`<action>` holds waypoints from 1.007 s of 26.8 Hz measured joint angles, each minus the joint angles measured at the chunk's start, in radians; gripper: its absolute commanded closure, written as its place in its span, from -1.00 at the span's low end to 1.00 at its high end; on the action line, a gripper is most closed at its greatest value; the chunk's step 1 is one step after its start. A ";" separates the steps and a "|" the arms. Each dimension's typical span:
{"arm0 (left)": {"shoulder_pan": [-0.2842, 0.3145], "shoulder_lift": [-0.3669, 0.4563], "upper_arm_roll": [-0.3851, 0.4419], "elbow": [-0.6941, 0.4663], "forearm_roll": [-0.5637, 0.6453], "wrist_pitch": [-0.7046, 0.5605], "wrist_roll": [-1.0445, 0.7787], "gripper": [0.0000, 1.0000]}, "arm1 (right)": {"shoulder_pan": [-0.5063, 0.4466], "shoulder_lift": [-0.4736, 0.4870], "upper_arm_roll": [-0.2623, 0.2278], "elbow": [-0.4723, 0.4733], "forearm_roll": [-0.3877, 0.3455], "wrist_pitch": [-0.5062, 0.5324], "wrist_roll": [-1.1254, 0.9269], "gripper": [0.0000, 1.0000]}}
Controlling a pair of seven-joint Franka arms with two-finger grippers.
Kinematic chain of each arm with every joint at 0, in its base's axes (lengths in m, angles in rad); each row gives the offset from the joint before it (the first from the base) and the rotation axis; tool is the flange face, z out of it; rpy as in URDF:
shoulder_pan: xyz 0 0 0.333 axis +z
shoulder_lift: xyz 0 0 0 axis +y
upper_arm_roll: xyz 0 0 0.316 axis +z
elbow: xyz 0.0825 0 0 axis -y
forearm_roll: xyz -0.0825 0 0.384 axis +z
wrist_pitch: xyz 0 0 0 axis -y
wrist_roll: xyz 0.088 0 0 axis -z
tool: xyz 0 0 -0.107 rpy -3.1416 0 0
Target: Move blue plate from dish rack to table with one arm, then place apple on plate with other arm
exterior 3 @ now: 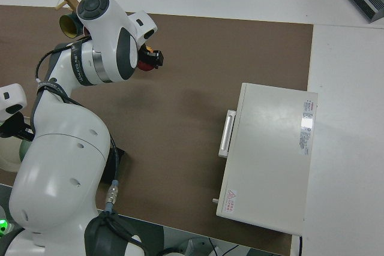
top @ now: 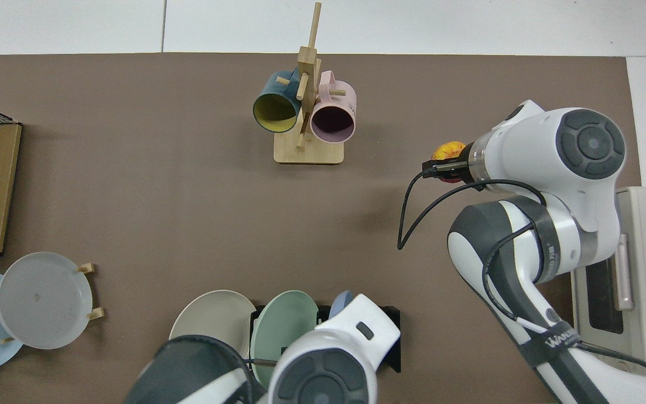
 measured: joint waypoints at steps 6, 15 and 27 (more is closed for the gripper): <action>0.001 0.001 0.207 0.007 0.002 -0.001 0.168 1.00 | -0.010 0.000 -0.002 0.001 0.000 0.000 -0.001 1.00; 0.004 0.040 0.443 0.003 -0.144 0.129 0.444 1.00 | -0.010 0.001 -0.002 0.001 0.000 0.000 -0.001 1.00; 0.031 0.216 0.509 -0.059 -0.489 0.302 0.806 1.00 | -0.042 0.003 -0.003 -0.005 -0.001 -0.001 -0.036 1.00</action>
